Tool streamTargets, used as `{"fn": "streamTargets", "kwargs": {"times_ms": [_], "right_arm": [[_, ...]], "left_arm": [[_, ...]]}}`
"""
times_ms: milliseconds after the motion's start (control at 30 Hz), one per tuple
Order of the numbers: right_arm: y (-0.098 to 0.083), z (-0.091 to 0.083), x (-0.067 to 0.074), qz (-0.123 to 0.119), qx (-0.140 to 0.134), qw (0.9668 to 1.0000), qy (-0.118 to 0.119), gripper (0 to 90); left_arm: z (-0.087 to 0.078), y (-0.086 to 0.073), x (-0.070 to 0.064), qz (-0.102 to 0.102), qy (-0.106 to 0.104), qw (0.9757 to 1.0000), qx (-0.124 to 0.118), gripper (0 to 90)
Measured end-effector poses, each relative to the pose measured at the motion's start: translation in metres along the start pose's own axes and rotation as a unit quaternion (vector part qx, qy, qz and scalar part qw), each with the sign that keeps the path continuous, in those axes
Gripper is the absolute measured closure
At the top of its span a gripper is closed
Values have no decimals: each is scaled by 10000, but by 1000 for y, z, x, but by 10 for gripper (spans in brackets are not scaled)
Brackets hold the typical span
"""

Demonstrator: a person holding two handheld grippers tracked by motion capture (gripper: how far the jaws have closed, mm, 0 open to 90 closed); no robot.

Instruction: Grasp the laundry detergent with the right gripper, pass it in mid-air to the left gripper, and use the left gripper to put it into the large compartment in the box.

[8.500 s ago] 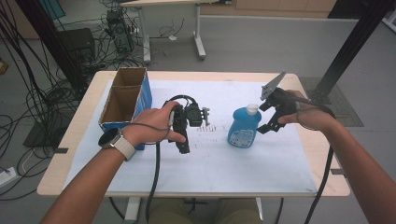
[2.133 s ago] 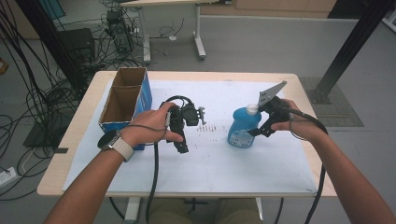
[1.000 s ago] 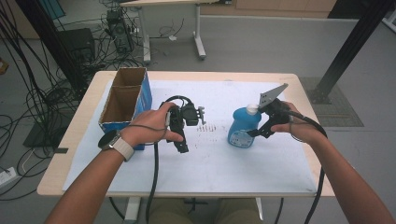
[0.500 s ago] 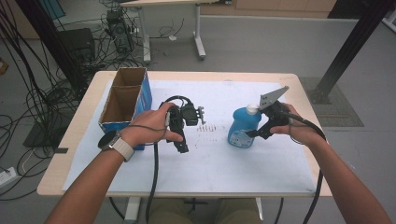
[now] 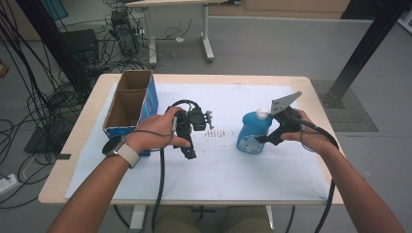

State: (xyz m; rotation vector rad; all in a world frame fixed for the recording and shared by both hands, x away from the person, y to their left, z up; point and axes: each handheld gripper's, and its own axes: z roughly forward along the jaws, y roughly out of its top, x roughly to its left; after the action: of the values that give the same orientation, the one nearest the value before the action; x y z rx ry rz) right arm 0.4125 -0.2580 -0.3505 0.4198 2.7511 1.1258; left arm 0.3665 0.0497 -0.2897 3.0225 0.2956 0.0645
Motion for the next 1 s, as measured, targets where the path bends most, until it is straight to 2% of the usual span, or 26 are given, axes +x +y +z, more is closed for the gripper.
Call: {"fn": "streamTargets", "kwargs": {"times_ms": [1000], "right_arm": [[-8,4,1,4,-219,9997,-54,176]], "left_arm": [[2,0,2,-37,-17,10000,-39,89]]}}
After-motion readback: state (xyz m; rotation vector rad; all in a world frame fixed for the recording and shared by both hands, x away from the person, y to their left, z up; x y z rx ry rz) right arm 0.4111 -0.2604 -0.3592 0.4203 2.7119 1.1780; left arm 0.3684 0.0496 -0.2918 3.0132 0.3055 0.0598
